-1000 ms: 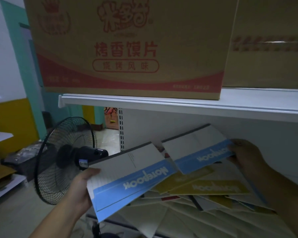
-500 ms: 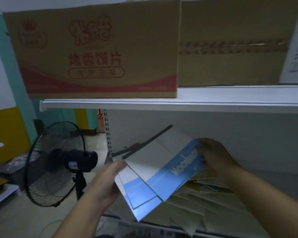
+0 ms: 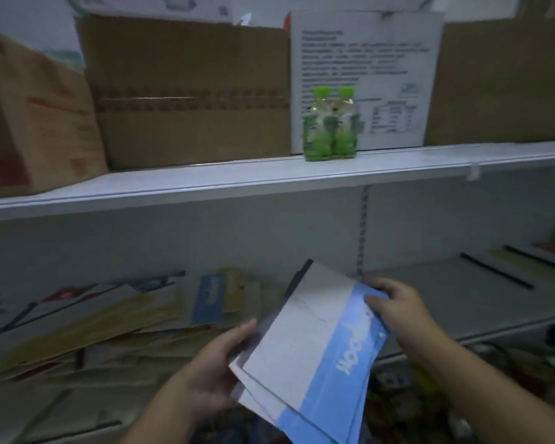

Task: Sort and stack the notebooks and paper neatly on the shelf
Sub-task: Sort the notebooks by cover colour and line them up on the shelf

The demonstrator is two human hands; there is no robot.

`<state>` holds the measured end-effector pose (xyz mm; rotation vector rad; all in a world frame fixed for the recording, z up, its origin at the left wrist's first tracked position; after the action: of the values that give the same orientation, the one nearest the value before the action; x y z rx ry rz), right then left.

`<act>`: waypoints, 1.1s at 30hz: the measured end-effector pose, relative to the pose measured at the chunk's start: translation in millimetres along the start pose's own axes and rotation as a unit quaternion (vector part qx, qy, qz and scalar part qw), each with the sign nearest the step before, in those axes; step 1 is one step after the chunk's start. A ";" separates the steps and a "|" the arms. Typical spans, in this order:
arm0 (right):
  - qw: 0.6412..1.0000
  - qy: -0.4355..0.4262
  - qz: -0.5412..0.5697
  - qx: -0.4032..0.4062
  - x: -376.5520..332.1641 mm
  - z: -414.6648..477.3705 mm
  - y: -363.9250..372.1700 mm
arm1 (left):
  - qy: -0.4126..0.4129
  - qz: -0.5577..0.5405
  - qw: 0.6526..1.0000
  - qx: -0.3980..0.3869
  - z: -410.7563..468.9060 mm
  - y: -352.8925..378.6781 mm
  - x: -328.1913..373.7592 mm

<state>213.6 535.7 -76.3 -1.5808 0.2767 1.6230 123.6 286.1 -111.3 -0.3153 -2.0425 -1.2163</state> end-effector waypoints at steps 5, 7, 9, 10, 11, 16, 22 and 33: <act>0.996 0.040 -0.036 0.066 55.0 -7.0 -102.1 | -0.072 0.056 0.996 -0.025 63.3 67.5 -58.1; 0.994 0.046 -0.063 0.077 73.7 -8.2 -134.1 | -0.102 0.098 0.989 -0.050 85.3 99.8 -83.4; 0.990 0.039 -0.097 0.098 88.9 -7.0 -160.0 | -0.119 0.132 0.983 -0.052 109.3 123.0 -107.8; 0.987 0.037 -0.105 0.118 97.1 -4.3 -172.3 | -0.093 0.170 0.980 -0.038 120.6 136.5 -117.6; 0.985 0.045 -0.088 0.145 106.6 -0.7 -184.6 | -0.067 0.197 0.977 -0.039 134.2 147.1 -127.0; 0.954 0.173 0.111 0.220 157.2 27.0 -231.8 | 0.035 0.141 0.989 -0.027 208.7 173.8 -152.9; 0.982 0.184 -0.001 0.052 184.2 66.7 -248.6 | 0.062 0.145 0.985 -0.066 309.5 222.1 -182.4; 0.970 0.240 0.043 0.024 239.6 156.9 -350.9 | 0.107 0.154 0.980 -0.062 452.3 311.4 -206.4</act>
<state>371.4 956.7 -130.6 -1.9311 0.6422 1.2636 228.3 859.3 -179.3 -0.5169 -1.6663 -1.1315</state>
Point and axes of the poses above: each hand's wrist, its own z-axis towards the middle knuckle, its own y-axis out of the palm, x = y × z, the point moved 3 cm from there along z, towards the middle knuckle, and after that the axes turned 14 degrees about -z, right-handed, at the moved point
